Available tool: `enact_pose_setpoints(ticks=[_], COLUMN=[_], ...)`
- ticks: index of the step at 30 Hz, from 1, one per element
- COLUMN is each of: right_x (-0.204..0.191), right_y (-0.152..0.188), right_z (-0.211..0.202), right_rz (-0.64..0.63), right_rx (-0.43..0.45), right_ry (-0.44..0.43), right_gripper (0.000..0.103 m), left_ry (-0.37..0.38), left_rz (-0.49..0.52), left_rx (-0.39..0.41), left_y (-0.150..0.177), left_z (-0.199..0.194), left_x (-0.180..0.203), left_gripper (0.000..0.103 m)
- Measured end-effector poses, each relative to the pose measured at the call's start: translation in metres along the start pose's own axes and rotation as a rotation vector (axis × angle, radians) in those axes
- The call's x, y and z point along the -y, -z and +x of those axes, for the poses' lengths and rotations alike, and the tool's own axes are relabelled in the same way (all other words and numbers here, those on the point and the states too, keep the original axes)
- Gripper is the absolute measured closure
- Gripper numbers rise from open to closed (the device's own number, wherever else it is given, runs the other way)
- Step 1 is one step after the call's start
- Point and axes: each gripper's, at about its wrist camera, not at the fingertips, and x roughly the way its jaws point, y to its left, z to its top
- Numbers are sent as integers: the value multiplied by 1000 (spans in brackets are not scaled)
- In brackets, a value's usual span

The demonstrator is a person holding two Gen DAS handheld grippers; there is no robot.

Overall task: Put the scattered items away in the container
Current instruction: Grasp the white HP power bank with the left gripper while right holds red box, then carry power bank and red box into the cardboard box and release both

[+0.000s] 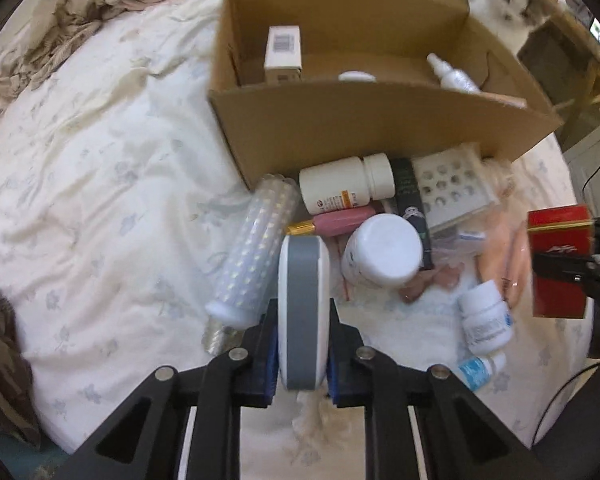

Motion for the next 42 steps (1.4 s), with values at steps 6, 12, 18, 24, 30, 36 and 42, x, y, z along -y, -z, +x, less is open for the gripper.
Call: enact_pose_setpoints(ticks=[6,12,18,24,30,36,42], right_x=[9,14,11,26,41,41,41], right_y=[-6,-26,-70,-120,-135,-142,-148], right_z=[-17,-57,-98,-66,-33,-14,3], right_rz=[41,84,44,51,21,-19,-41], right_rx=[55,186,369,333,279,223,179], right_ry=[-54,-143,-51,59,193,280,337], right_gripper=[79,79,79,79,79,79,78], left_ry=[74,135,151,167,184,186,163], left_rz=[-58,-129,-142,-114,-127,-135,-115], left_rx=[99,256,371,390,311,222,174], left_y=[6,3,-41,-100,-152,-180,-188], left_z=[-40,-107,-144,-134,-78,-19,13], left_x=[-9,-24,-25,-5,16,35,48], left_gripper=[85,85,85,85,85,85,85])
